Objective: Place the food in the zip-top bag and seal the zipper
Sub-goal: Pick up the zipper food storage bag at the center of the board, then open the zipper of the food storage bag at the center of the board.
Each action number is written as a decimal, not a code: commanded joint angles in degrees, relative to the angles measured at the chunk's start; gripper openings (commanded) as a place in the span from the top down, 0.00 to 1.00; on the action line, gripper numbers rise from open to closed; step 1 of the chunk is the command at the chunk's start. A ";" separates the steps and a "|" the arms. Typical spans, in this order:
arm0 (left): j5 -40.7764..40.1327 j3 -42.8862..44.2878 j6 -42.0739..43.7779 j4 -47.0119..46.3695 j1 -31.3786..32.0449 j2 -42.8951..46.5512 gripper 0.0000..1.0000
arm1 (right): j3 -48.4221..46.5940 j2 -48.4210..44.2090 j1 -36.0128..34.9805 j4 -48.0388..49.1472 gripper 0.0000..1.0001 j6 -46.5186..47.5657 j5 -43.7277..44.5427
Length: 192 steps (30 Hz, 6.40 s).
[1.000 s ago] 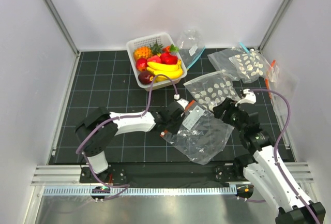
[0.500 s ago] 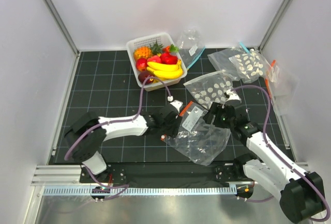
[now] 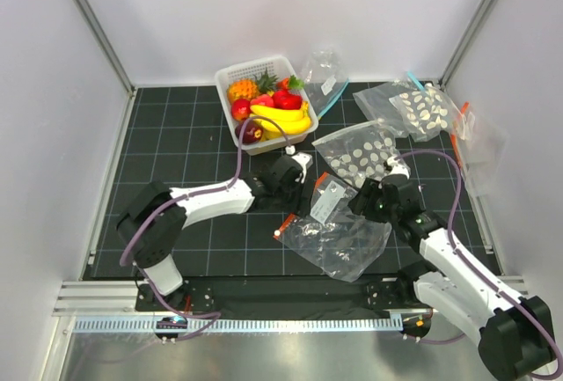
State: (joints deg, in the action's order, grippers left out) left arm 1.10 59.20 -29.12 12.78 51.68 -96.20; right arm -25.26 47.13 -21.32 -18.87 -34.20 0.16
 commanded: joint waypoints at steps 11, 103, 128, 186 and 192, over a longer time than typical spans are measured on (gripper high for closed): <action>5.40 9.44 3.46 1.64 -2.99 -8.56 0.38 | 6.89 -3.98 -0.39 0.68 0.69 -8.87 -0.43; -16.04 -7.96 1.35 -9.44 11.42 16.13 1.00 | -6.47 14.21 -24.29 19.23 0.52 -15.29 11.26; -16.67 -10.42 -1.55 -5.93 11.69 23.17 0.35 | -1.55 8.51 -24.29 22.38 0.99 -10.98 8.80; -14.46 -9.19 -0.23 -2.85 14.68 18.86 1.00 | -0.32 6.74 -25.70 19.92 0.59 -9.14 9.51; -14.64 -9.01 -0.41 -2.49 14.76 18.51 1.00 | 0.38 3.23 -28.95 22.83 0.39 -7.91 10.21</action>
State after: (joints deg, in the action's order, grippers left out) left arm -12.47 48.21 -29.61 11.05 66.02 -78.67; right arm -25.17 52.80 -48.82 0.08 -43.29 8.62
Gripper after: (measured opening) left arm 0.019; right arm 0.606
